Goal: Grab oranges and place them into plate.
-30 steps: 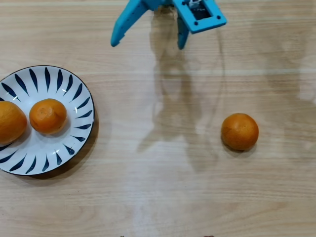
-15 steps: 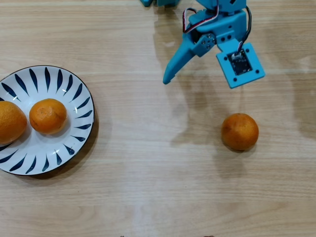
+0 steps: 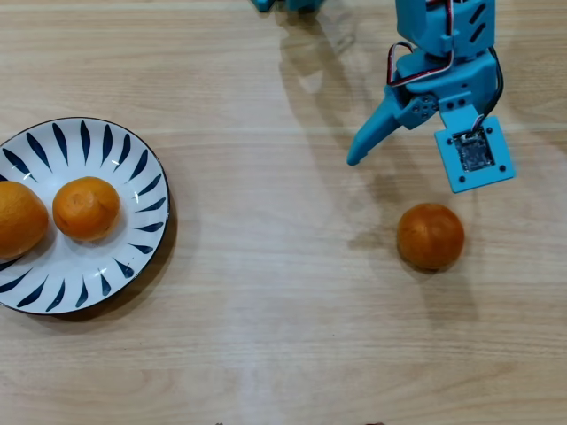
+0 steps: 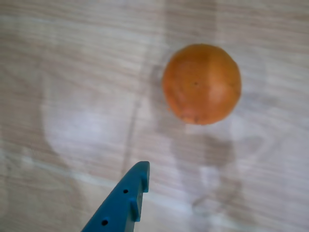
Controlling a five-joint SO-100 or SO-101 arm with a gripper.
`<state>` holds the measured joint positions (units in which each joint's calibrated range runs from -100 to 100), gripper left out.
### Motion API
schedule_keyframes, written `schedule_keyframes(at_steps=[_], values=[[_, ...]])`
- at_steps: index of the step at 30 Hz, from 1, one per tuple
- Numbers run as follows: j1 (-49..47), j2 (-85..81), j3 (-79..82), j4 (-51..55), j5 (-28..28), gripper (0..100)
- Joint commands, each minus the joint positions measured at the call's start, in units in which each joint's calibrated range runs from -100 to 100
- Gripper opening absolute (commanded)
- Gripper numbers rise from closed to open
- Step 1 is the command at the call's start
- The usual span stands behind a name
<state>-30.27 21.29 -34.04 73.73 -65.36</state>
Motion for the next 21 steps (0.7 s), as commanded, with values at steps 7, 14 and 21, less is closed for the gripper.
schedule_keyframes(at_steps=[7,14,21], values=[[-3.36,7.88,-2.85,-13.09,-0.82,51],[-3.36,13.03,-3.03,-15.50,-0.55,51],[-2.80,18.19,-2.85,-23.58,0.60,51]])
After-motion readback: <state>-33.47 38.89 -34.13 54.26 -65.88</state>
